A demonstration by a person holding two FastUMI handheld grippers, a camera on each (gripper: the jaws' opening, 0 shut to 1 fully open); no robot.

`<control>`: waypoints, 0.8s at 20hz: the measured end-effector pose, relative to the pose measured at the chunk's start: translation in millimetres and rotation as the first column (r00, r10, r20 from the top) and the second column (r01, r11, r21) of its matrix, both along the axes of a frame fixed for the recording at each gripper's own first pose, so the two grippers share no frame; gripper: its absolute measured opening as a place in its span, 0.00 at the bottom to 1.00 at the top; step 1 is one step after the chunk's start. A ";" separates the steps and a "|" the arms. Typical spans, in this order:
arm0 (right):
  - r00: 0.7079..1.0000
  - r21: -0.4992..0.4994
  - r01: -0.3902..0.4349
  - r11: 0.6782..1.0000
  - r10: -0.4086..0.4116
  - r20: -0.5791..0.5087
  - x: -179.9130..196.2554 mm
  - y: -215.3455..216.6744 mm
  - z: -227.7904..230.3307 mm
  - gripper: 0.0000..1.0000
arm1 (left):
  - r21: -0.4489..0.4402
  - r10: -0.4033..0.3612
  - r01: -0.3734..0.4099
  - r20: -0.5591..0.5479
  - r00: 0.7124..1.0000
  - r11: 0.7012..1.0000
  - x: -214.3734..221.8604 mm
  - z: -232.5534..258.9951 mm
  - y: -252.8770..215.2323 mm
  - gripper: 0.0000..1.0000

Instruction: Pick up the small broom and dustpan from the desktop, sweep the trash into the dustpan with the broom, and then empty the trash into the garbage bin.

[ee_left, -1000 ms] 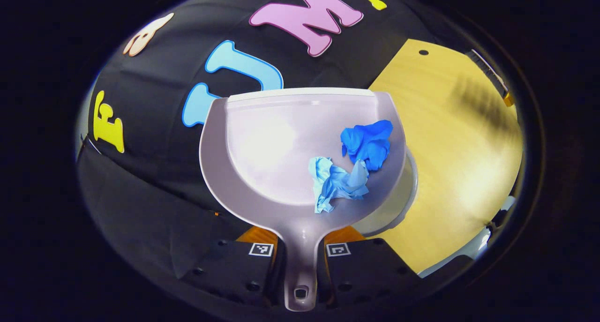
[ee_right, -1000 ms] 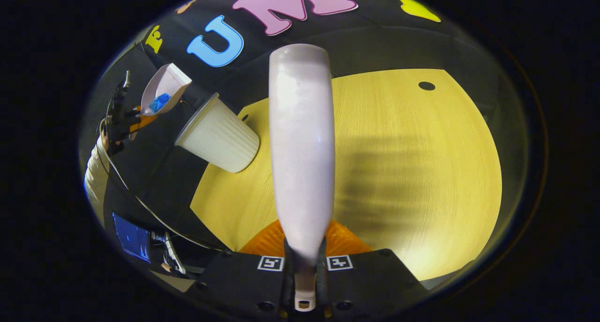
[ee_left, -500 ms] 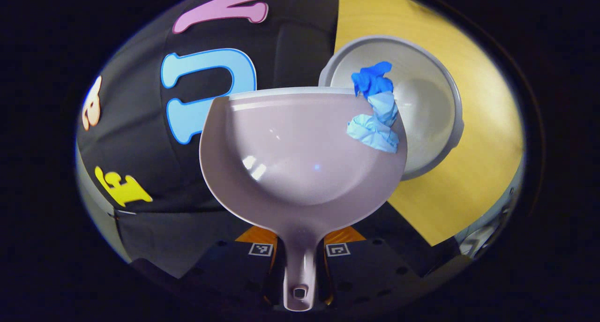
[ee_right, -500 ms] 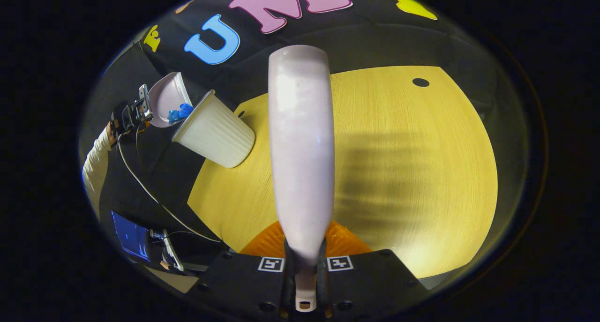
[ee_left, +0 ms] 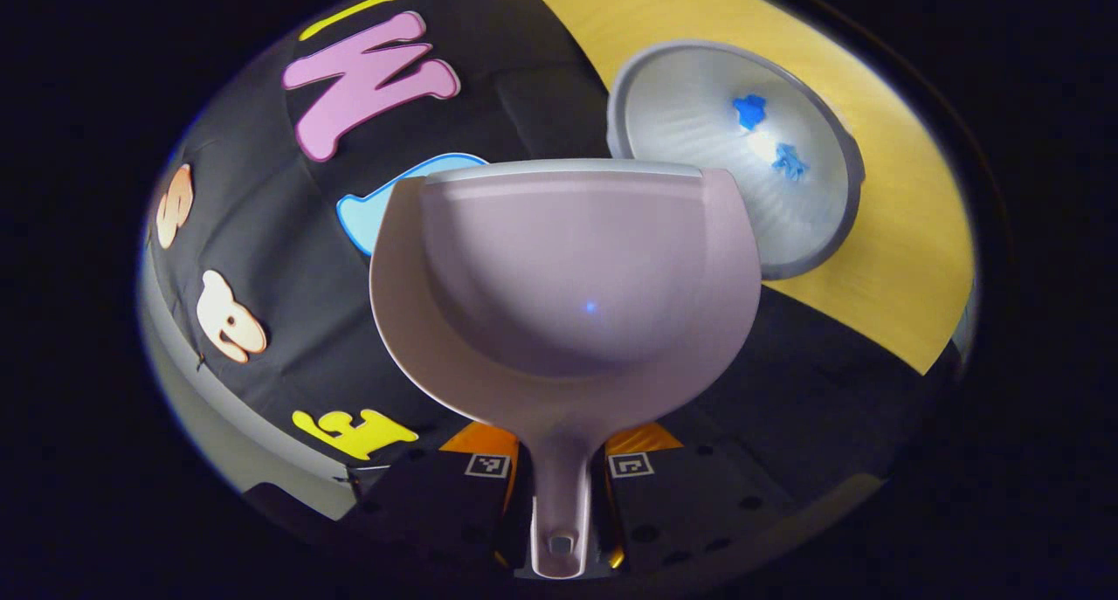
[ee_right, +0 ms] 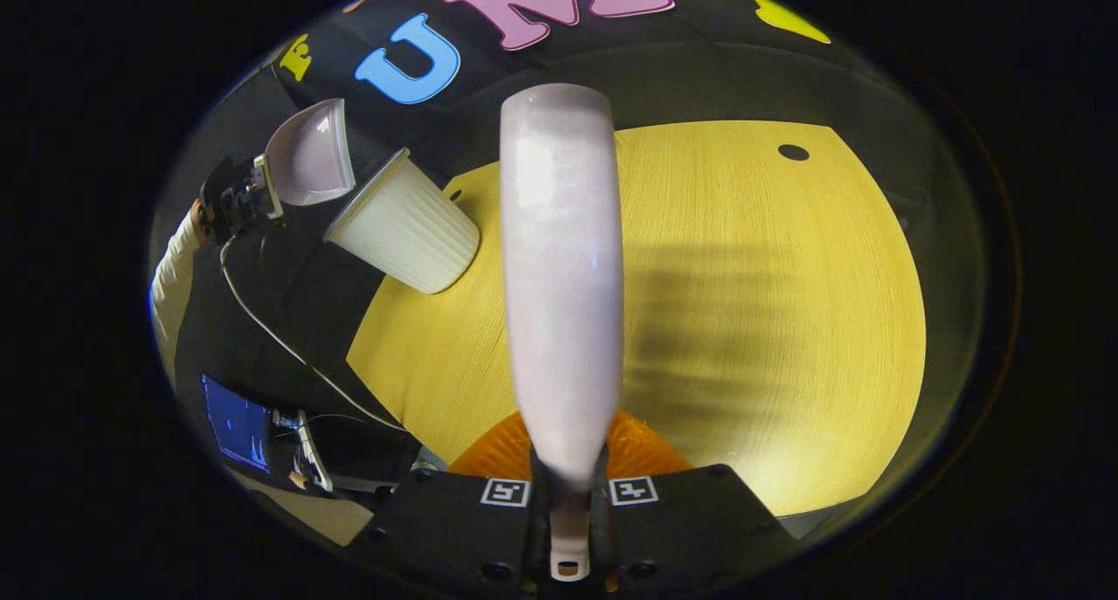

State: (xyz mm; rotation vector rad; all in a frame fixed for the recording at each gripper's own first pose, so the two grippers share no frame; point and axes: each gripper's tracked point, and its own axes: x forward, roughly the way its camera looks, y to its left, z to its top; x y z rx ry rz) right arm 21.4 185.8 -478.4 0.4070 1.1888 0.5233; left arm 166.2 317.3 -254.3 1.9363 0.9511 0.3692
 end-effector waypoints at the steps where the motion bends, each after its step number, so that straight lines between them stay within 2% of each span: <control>1: 1.000 -0.002 0.002 1.000 -0.002 -0.001 -0.2 0.1 0.4 0.18 | -0.064 -0.008 0.010 0.040 0.999 0.998 1.5 3.4 -2.4 0.25; 3: 1.000 -0.005 0.008 1.000 -0.008 -0.003 0.4 0.2 1.5 0.18 | -0.205 0.004 0.024 0.138 0.990 0.979 -2.2 8.1 -12.6 0.24; 4: 1.000 -0.007 0.010 1.000 -0.010 -0.004 0.5 0.5 2.3 0.18 | -0.290 0.025 0.028 0.179 0.984 0.957 -6.9 14.3 -24.0 0.24; 5: 1.000 -0.010 0.011 1.000 -0.011 -0.002 1.2 -0.3 2.7 0.18 | -0.387 0.046 0.044 0.221 0.974 0.921 -11.6 15.3 -36.7 0.24; 6: 1.000 -0.018 0.013 1.000 -0.013 -0.002 1.1 -1.1 3.7 0.18 | -0.481 0.060 0.087 0.280 0.958 0.872 -22.3 16.7 -60.3 0.24; 7: 1.000 -0.035 0.014 0.999 -0.014 -0.002 0.9 -3.3 5.0 0.18 | -0.564 0.061 0.159 0.351 0.934 0.810 -24.3 16.0 -84.6 0.24; 9: 0.999 -0.104 0.027 0.994 -0.024 0.028 0.5 -14.1 16.6 0.18 | -0.667 0.069 0.288 0.454 0.888 0.687 -38.4 10.0 -135.4 0.24; 11: 0.998 -0.135 0.047 0.990 -0.039 0.057 -0.9 -23.5 37.7 0.18 | -0.735 0.064 0.377 0.494 0.867 0.564 -47.4 2.8 -184.8 0.24; 13: 0.992 -0.155 0.086 0.984 -0.070 0.107 2.2 -29.6 64.6 0.18 | -0.854 0.143 0.367 0.443 0.885 0.369 -61.5 -43.3 -231.4 0.23; 16: 0.978 -0.169 0.161 0.972 -0.134 0.161 13.0 -29.5 99.4 0.18 | -0.964 0.296 0.246 0.264 0.918 0.099 -79.1 -113.4 -271.3 0.23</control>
